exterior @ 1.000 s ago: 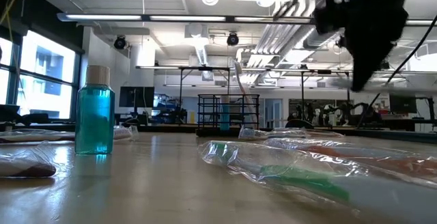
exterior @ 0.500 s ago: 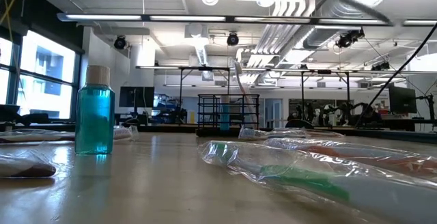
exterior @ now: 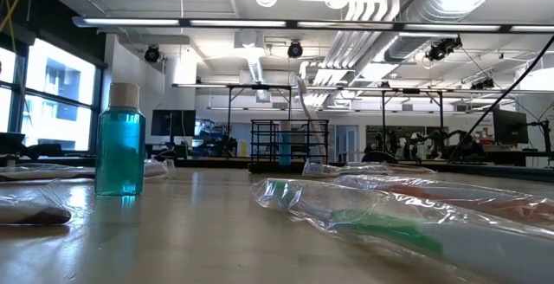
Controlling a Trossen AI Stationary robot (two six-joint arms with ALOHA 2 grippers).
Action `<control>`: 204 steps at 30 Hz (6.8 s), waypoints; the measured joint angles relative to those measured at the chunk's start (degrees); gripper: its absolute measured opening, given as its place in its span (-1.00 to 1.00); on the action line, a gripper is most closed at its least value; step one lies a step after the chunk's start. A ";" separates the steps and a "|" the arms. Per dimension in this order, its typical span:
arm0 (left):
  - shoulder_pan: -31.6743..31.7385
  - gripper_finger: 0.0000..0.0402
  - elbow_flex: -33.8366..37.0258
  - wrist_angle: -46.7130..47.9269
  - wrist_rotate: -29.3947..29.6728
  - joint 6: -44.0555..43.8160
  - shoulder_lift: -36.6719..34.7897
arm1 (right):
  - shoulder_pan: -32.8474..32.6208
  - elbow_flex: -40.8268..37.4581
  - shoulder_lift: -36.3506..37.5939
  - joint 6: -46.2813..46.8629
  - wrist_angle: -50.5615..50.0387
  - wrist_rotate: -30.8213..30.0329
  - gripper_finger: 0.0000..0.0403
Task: Pick & Place toothbrushing station
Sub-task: Put the middle green toothbrush into the mesh organizer
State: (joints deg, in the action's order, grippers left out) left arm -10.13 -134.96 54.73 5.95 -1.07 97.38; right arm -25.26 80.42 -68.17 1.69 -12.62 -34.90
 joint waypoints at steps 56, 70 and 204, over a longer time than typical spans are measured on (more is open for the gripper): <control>3.02 -0.43 0.07 -13.74 -0.65 2.31 7.06 | 3.67 -0.02 -2.99 -11.80 14.99 6.84 -0.98; 3.02 -0.84 0.07 -12.62 -1.21 3.86 7.04 | 3.61 0.00 -2.98 -12.05 12.44 6.49 -0.88; 53.27 -0.84 81.55 -85.01 -44.32 5.60 2.97 | 13.03 -0.02 4.51 -10.43 2.47 -7.69 0.28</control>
State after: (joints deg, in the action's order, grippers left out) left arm 43.13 -53.41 -30.28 -38.37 4.54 100.36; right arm -12.23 80.40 -63.66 -8.73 -10.15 -42.58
